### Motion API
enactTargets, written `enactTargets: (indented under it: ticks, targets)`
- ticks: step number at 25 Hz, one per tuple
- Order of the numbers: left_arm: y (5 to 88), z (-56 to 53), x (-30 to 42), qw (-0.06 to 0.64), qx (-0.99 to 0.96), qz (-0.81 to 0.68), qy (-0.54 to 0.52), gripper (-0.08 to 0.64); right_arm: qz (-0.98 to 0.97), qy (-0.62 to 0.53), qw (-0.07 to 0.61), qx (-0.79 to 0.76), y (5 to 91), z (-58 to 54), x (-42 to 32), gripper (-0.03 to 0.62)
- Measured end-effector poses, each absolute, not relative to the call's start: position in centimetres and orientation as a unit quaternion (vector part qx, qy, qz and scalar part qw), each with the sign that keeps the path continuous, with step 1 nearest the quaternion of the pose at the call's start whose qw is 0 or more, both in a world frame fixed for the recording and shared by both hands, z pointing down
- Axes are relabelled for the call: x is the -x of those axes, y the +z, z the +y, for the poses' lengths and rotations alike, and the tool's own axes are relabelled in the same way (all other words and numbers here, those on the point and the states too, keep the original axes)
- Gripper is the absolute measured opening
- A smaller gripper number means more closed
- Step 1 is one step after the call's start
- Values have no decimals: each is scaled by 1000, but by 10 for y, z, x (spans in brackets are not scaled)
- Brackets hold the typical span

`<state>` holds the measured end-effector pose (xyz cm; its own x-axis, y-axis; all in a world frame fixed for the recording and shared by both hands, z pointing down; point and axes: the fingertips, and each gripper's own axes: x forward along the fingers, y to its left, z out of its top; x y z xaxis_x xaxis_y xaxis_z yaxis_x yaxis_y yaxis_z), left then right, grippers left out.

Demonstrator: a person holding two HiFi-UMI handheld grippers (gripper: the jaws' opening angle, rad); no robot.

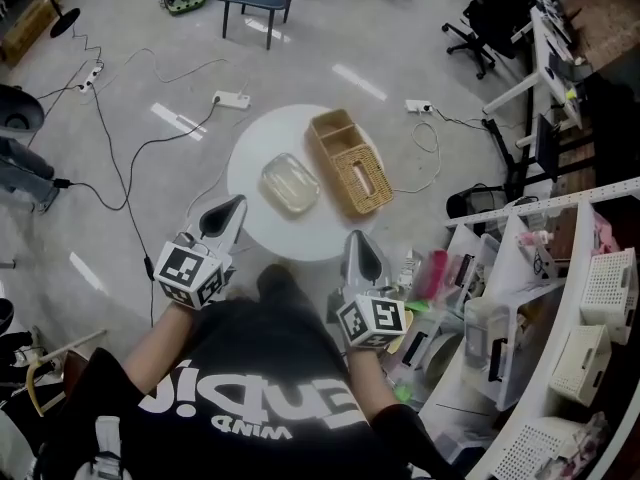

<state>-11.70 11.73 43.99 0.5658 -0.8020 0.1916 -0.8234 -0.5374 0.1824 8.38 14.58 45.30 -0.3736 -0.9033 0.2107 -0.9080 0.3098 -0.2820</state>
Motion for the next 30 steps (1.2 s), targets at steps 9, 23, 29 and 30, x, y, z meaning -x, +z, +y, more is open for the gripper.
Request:
enactTargets:
  ticks: [9, 23, 29, 30]
  targets:
    - [447, 41, 91, 127, -868, -478, 54, 2, -823, 189, 11, -535, 461, 65, -103, -2]
    - [449, -20, 81, 124, -867, -477, 77, 2, -835, 202, 21, -512, 468, 8, -97, -2]
    - [458, -40, 88, 134, -872, -463, 92, 3, -819, 205, 19, -535, 466, -5, -94, -2]
    - [459, -45, 89, 137, -872, -461, 92, 3, -817, 204, 20, -538, 465, -8, -94, -2]
